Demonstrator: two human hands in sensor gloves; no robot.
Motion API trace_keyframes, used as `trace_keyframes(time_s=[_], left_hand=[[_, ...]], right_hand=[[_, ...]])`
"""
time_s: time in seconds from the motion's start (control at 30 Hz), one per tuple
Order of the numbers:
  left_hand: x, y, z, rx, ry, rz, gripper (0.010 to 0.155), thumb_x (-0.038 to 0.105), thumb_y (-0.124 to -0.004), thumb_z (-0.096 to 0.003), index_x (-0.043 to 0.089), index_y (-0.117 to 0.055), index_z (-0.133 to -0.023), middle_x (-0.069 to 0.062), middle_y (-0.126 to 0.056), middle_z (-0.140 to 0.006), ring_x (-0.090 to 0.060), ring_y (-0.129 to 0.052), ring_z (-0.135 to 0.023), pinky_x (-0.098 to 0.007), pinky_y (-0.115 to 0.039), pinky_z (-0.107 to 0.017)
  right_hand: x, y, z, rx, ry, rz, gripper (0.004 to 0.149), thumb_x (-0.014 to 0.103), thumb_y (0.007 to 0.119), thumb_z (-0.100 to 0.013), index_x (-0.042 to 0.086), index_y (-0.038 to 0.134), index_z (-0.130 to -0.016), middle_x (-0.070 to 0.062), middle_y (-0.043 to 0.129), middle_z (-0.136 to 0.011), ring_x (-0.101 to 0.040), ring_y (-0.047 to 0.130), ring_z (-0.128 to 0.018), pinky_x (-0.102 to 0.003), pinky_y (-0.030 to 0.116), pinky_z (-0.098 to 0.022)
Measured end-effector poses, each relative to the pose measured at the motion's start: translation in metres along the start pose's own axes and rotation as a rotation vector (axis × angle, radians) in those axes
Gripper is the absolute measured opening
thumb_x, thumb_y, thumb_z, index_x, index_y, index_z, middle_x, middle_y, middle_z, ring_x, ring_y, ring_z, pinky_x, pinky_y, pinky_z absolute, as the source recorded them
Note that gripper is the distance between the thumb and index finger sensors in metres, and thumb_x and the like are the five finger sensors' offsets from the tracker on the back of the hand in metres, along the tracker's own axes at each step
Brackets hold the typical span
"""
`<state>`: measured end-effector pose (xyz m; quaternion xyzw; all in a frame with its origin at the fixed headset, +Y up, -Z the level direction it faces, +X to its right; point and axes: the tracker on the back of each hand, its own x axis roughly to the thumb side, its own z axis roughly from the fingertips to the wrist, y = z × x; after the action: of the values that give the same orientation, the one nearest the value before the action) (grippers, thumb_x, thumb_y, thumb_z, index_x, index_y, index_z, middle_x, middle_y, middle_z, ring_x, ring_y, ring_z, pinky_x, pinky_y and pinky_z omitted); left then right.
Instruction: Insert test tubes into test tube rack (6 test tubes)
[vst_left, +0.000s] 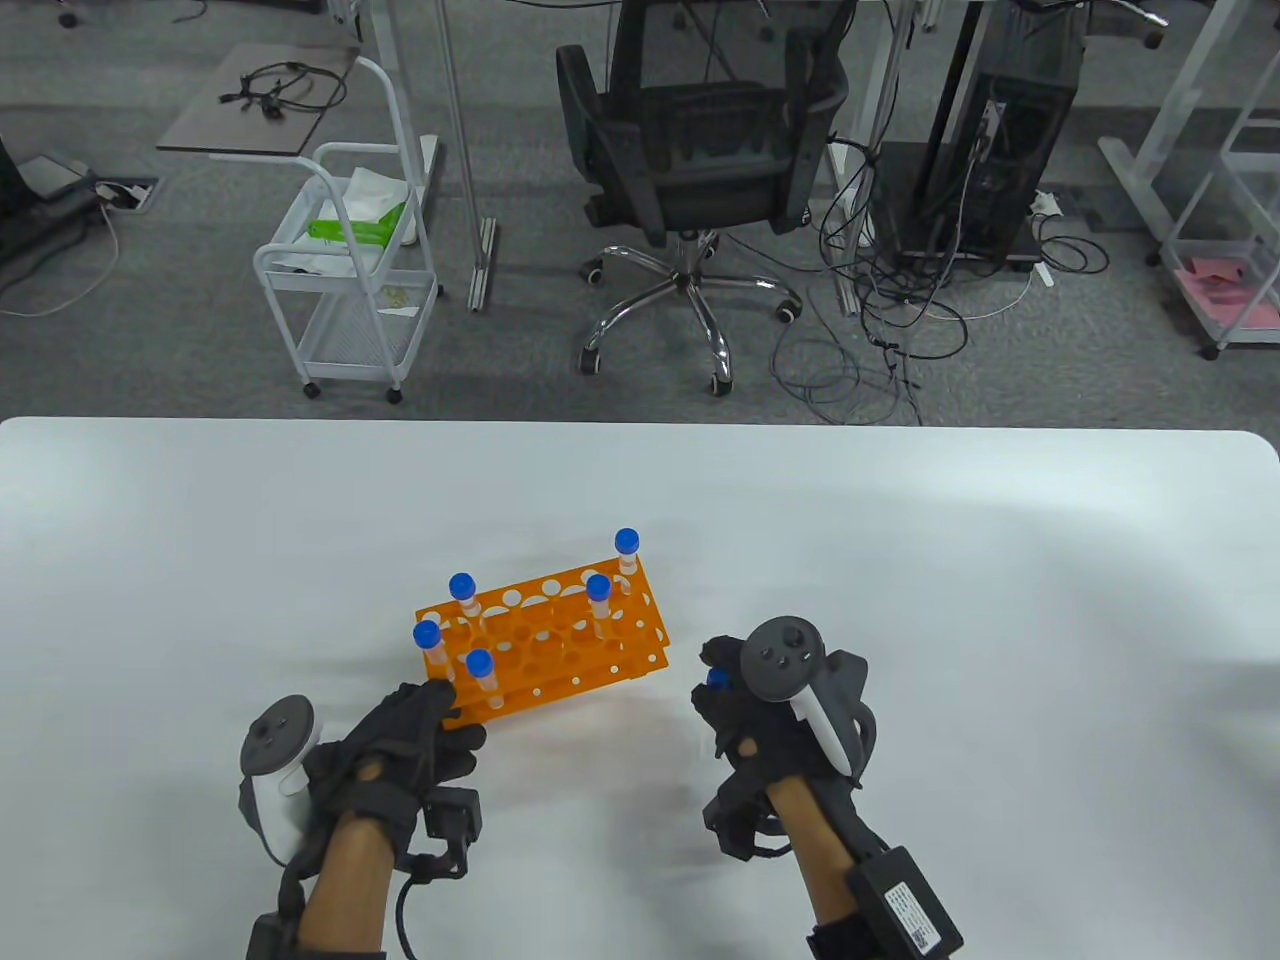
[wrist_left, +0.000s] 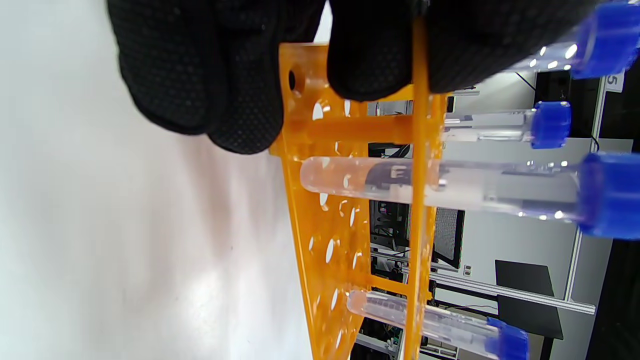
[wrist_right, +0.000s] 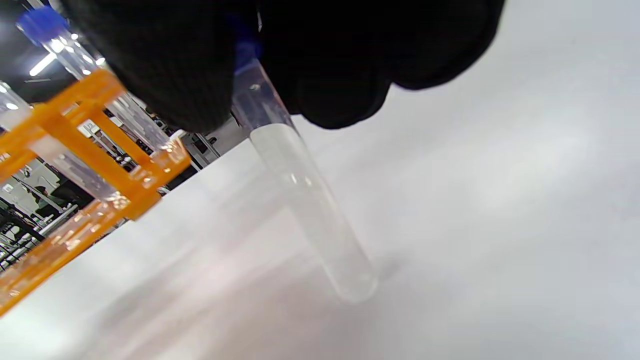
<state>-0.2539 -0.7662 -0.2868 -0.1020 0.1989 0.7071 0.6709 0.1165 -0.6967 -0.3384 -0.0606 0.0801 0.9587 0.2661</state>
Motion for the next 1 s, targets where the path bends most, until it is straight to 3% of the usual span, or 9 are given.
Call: trace_keyframes(time_s=[0.6,1.0], left_hand=[[-0.002,-0.011,-0.001,-0.034,0.008,-0.042,0.041,0.048,-0.077,-0.0442,0.017,-0.083,-0.071,-0.025,-0.079,-0.094,-0.033,-0.097,-0.071,-0.043,-0.090,-0.045],[-0.001,-0.018,0.000,-0.062,0.001,-0.074,0.041,0.048,-0.077,-0.0441,0.017,-0.083,-0.071,-0.025,-0.079,-0.094,-0.033,-0.097,-0.070,-0.043,-0.090,-0.045]], right_hand=[[-0.003,-0.033,0.019,-0.163,-0.090,-0.117,0.054,0.041,0.090,-0.042,0.040,0.072,-0.093,0.004,0.081,-0.094,-0.022,0.093,-0.072,-0.042,0.083,-0.048],[-0.004,-0.050,0.024,-0.197,-0.128,-0.207,0.051,0.041,0.091,-0.042,0.043,0.075,-0.091,0.007,0.081,-0.094,-0.021,0.092,-0.073,-0.041,0.083,-0.050]])
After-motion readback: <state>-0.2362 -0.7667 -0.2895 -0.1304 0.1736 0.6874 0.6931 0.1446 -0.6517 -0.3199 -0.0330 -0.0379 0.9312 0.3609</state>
